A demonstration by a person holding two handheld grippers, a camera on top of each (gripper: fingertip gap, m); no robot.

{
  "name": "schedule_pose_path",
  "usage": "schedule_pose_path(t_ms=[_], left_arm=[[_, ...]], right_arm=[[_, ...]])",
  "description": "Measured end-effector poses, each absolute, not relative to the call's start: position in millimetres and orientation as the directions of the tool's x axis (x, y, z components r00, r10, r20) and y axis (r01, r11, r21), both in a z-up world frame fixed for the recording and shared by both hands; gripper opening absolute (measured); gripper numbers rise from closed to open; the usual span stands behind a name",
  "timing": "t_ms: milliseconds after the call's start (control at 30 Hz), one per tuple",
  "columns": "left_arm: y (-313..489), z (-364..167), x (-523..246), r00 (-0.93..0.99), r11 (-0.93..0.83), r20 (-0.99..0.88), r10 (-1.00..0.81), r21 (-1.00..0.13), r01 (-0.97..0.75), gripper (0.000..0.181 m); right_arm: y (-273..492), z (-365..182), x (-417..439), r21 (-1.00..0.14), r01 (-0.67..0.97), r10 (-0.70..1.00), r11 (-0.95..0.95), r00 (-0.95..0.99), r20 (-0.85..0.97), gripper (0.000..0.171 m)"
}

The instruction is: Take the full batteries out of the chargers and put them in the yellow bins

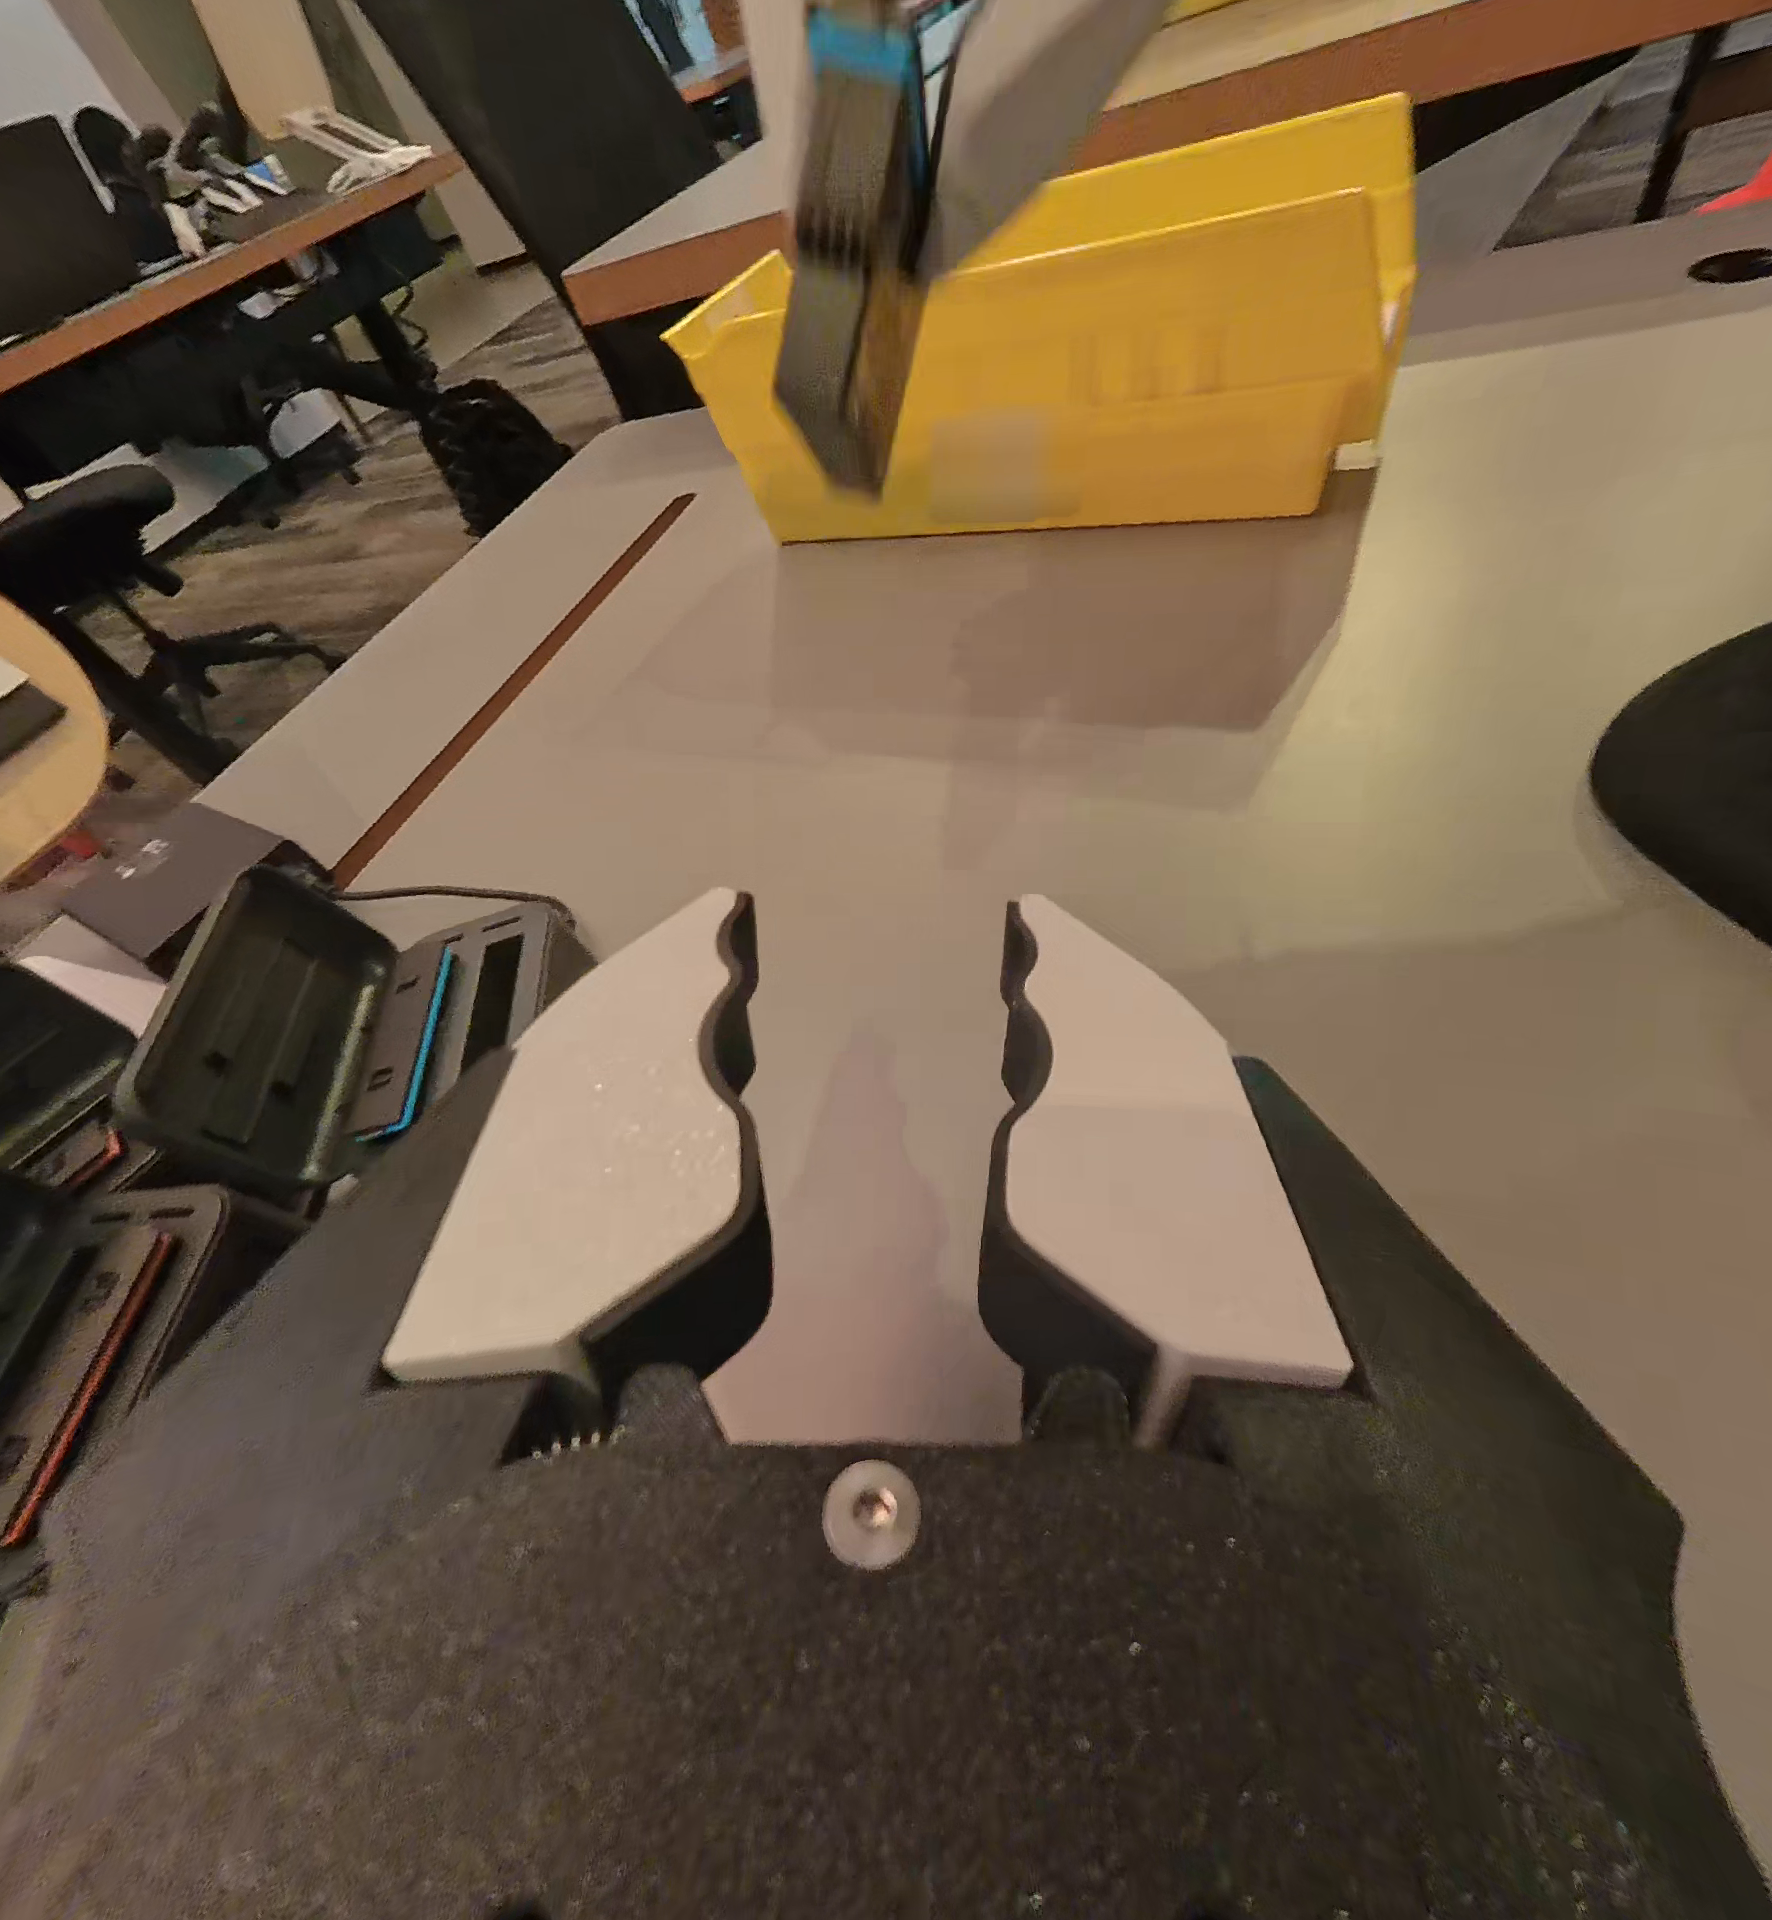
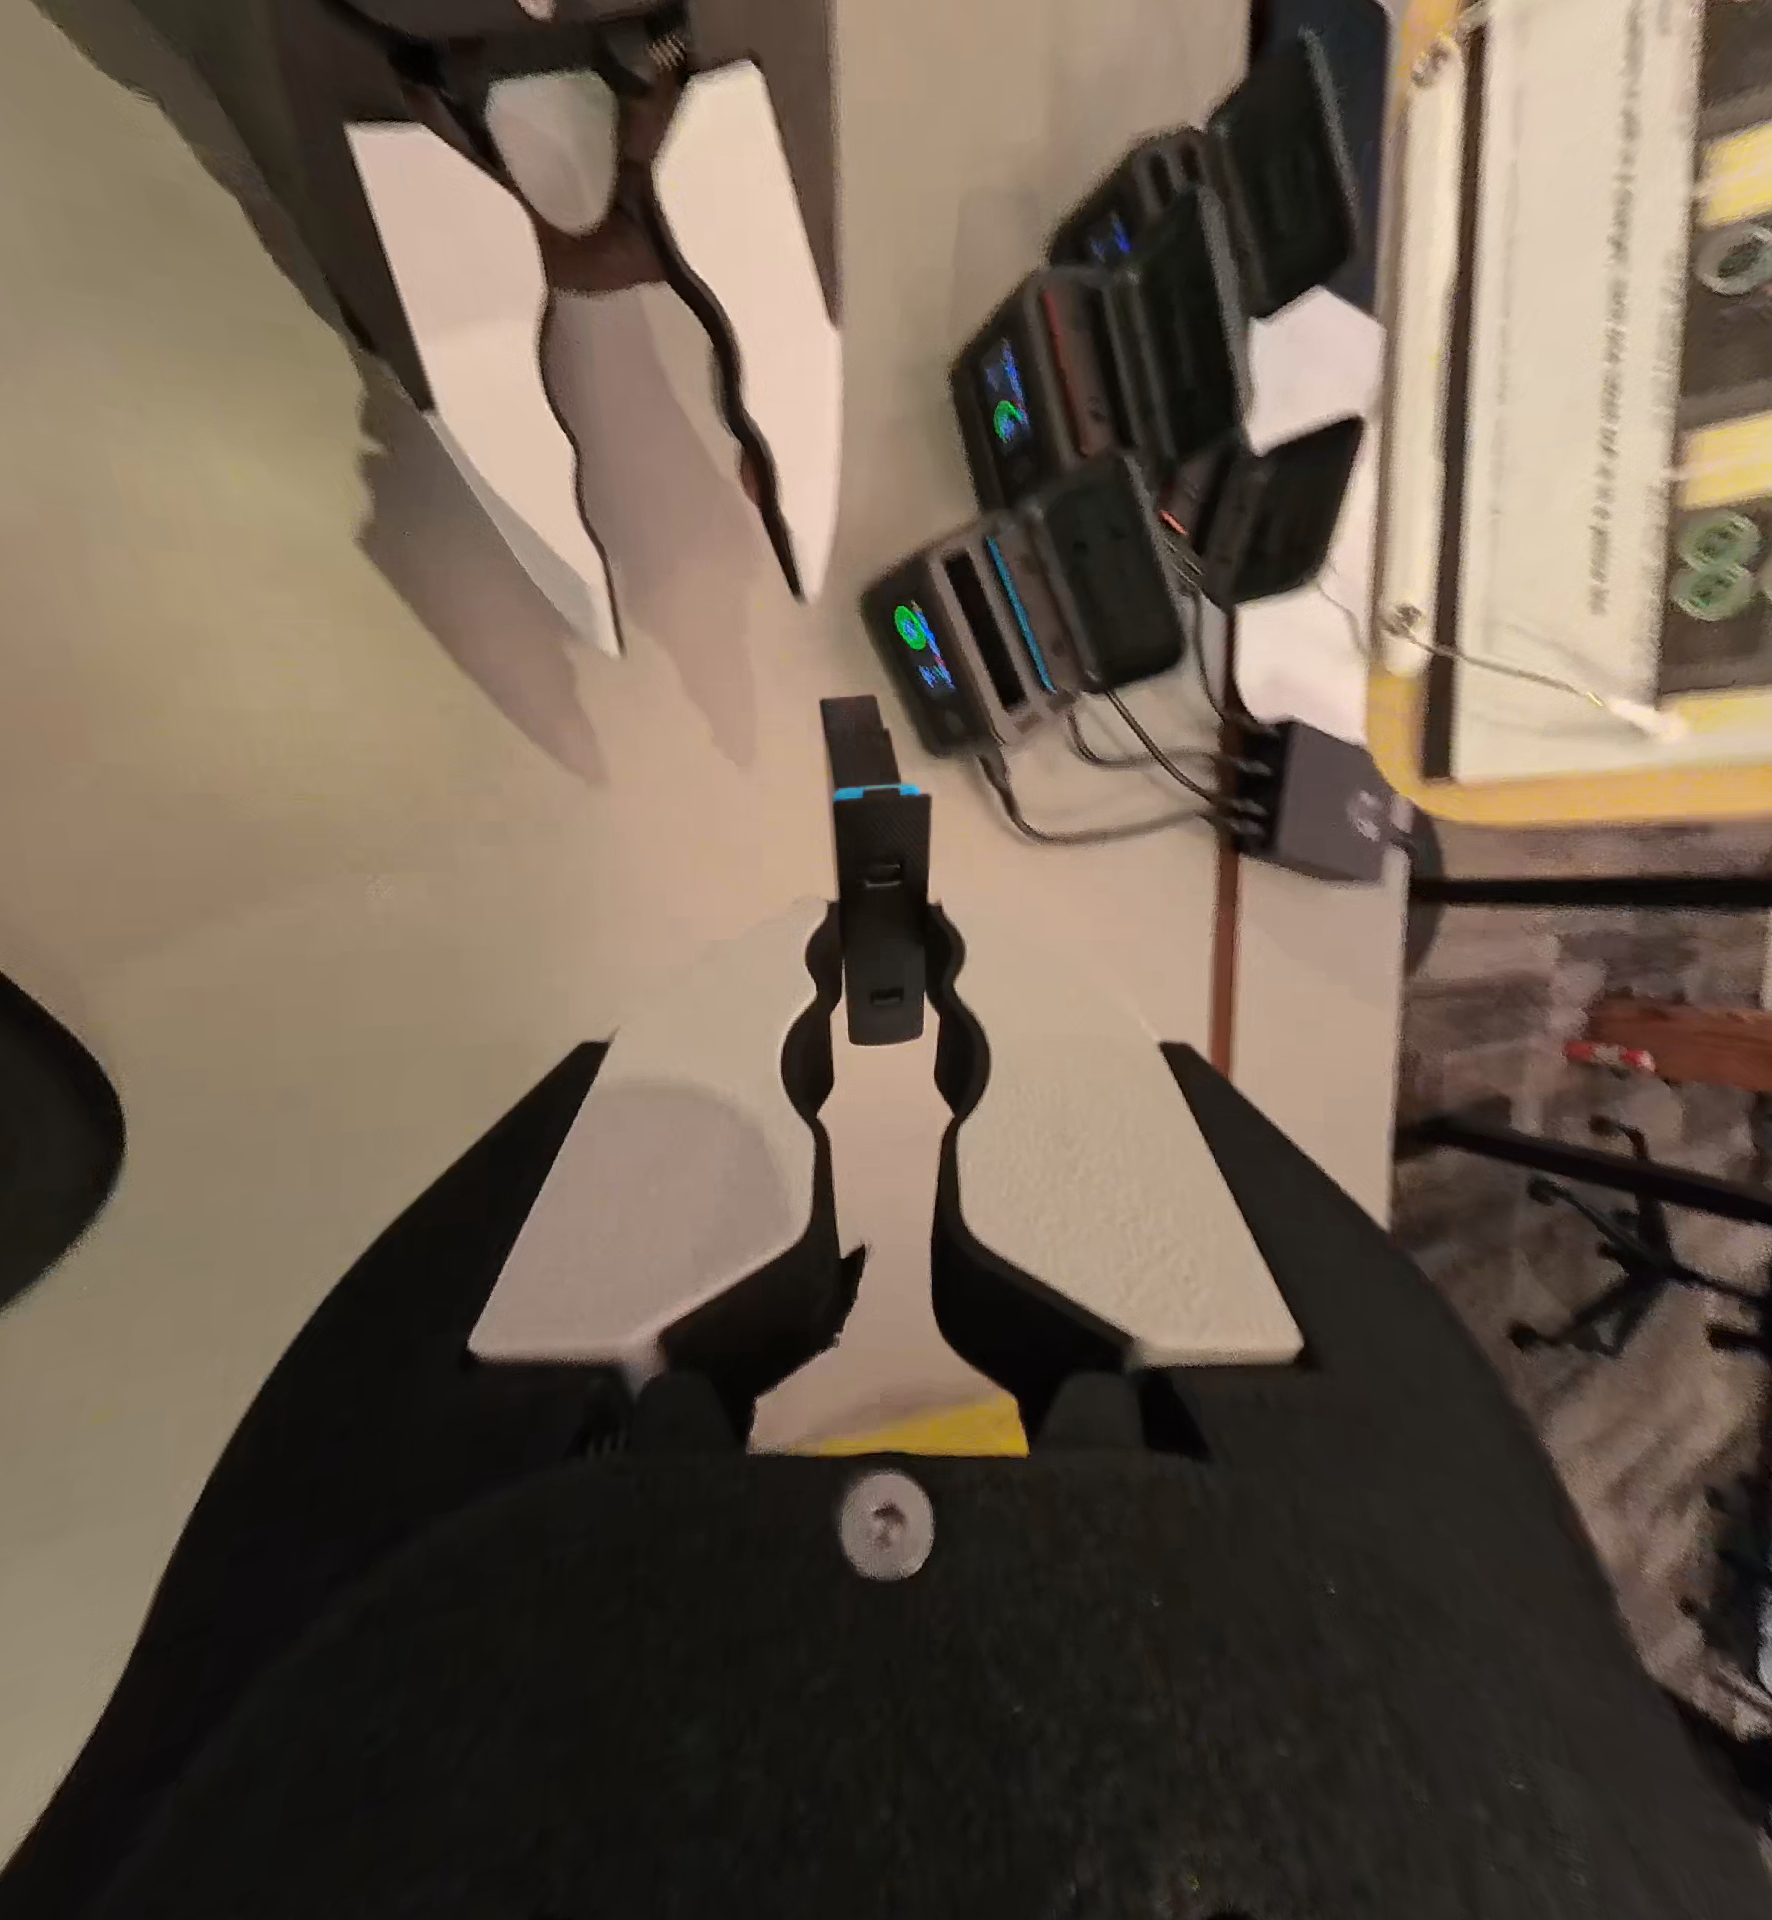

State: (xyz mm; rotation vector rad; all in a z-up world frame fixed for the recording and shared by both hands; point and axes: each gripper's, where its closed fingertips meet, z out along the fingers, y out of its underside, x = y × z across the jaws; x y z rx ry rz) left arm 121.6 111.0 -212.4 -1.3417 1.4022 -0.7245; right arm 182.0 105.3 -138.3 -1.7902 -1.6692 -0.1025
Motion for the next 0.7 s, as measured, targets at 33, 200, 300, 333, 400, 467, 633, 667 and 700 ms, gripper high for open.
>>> schedule_pose_path(t_ms=[33,200,300,333,400,467,633,667,700], left_arm=[[115,-213,121,0.162,0.19,-0.258,-0.952,-0.919,-0.345,0.044],[125,-214,117,0.213,0.146,-0.228,-0.95,-0.928,-0.342,0.042],[127,-215,116,0.223,0.132,-0.217,-0.95,-0.93,-0.343,0.041],[128,-215,116,0.225,0.127,-0.214,-0.951,-0.93,-0.345,0.04],[128,-217,116,0.227,0.124,-0.212,-0.951,-0.929,-0.348,0.04],[129,-219,116,0.231,0.117,-0.207,-0.951,-0.929,-0.352,0.04],[131,-222,115,0.234,0.1,-0.192,-0.953,-0.93,-0.355,0.04],[131,-223,115,0.235,0.099,-0.191,-0.953,-0.929,-0.357,0.039],[131,-224,115,0.235,0.097,-0.191,-0.953,-0.928,-0.361,0.039]], right_arm=[[108,-130,194,-0.393,0.919,0.842,0.035,0.185,0.506,0.014],[118,-100,273,-0.281,0.952,0.798,-0.119,0.26,0.543,0.014],[118,-94,328,-0.204,0.95,0.78,-0.235,0.31,0.544,0.014],[116,-94,345,-0.181,0.945,0.776,-0.271,0.326,0.539,0.014],[111,-98,375,-0.138,0.932,0.775,-0.336,0.357,0.522,0.015],[104,-108,402,-0.092,0.917,0.783,-0.388,0.38,0.493,0.015],[81,-151,445,0.013,0.889,0.823,-0.458,0.419,0.385,0.015],[76,-160,450,0.024,0.886,0.83,-0.464,0.425,0.36,0.015],[72,-169,453,0.034,0.883,0.836,-0.469,0.431,0.338,0.014]])
